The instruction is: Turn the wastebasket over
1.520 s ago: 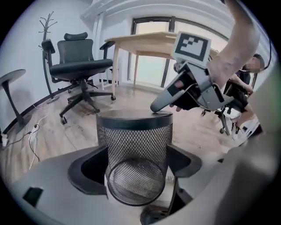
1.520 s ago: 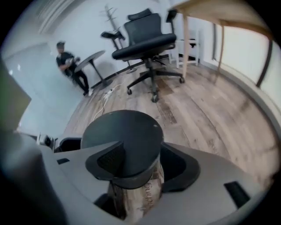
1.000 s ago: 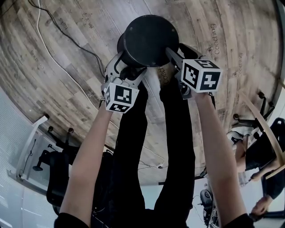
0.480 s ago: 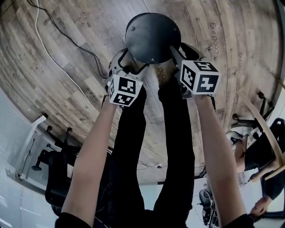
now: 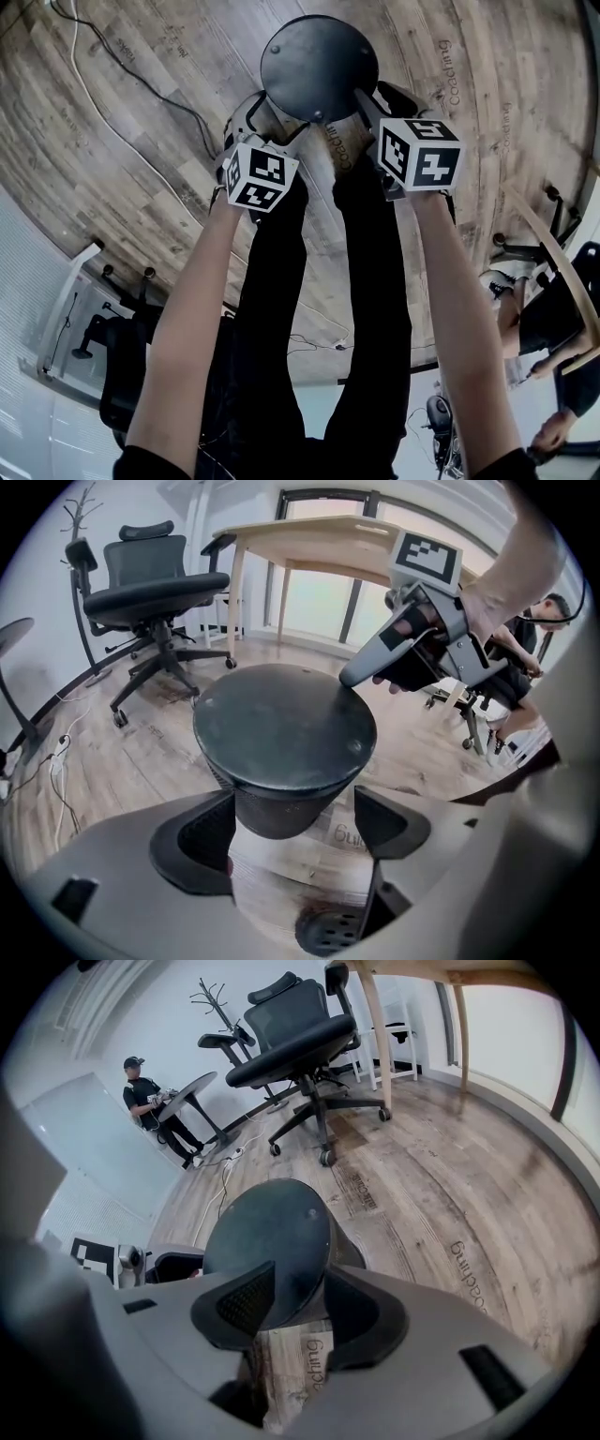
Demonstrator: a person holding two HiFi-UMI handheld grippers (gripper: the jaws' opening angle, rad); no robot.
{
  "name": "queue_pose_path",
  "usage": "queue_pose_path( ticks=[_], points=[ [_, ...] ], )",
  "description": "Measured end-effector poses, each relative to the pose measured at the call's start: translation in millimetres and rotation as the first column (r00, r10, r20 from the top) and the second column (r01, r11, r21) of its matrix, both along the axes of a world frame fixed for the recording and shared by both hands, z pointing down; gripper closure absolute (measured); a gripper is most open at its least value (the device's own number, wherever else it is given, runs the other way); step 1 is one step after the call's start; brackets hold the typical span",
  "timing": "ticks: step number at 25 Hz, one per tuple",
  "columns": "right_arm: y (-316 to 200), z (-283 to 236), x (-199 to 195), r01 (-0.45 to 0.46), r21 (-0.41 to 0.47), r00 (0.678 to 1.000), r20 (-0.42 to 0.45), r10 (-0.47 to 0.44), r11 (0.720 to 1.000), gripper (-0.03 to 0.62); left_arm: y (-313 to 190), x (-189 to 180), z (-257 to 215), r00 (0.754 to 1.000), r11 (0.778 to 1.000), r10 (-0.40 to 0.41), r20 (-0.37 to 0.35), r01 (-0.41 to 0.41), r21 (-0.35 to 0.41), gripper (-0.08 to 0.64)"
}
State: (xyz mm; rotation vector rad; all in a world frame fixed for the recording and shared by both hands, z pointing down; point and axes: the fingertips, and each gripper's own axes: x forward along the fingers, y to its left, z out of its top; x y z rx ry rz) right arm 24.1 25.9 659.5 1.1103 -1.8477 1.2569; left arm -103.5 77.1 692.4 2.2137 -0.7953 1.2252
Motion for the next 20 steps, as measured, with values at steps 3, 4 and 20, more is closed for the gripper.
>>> queue_pose_path(
  ticks=[3,4,20],
  points=[
    [4.5,-7.2,0.8,0.024,0.005,1.000,-0.008,-0.023,1.000,0.414,3.9,-5.2,0.4,1.000,0.999,0.018,0.023,-0.017,-0.029,0.153],
    [5.5,-10.0,2.0,0.032,0.007,0.999,-0.013,-0.032,0.999,0.414,3.4,-8.0,-1.3,0.999,0.999,0.019,0.030,-0.019,-0.031,0.153],
    [-7.1,-161.4,12.3,0.205,0.152,0.977,-0.096,-0.192,0.967,0.451,-16.6,3.0,-155.3,0.998,0.997,-0.058,-0.035,0.060,0.049,0.156]
  ],
)
